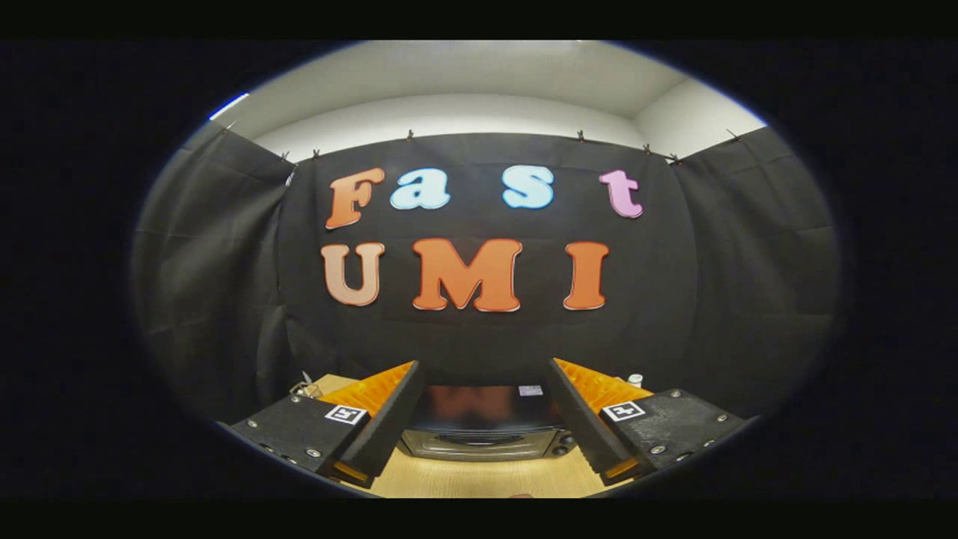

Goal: Open the toaster oven, put the food inside, and close the toaster oven door.

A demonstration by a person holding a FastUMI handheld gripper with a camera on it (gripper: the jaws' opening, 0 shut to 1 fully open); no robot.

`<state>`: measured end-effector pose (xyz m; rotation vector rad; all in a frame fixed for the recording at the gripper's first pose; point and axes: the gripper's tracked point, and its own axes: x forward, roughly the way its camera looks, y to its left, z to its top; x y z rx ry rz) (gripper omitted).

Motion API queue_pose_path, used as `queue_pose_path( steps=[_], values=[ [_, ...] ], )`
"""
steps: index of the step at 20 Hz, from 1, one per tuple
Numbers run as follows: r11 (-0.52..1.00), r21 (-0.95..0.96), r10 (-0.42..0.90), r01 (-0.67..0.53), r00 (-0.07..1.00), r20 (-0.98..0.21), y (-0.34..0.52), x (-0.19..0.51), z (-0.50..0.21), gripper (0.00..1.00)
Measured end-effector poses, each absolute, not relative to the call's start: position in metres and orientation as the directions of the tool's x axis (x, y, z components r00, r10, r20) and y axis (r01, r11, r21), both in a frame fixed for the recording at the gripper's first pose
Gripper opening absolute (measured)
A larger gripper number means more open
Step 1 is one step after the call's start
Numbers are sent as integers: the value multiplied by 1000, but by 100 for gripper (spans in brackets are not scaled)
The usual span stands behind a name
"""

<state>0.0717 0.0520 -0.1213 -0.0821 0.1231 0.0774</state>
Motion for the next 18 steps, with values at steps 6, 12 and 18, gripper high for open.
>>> queue_pose_path(
  steps=[6, 12, 18],
  values=[
    [986, -128, 64, -106, 954, -294, 56, 116, -213, 99],
    [991, -96, 40, -93, 890, -454, 53, 144, -300, 100],
    [993, -86, 22, -78, 849, -527, 50, 152, -341, 100]
  ],
)
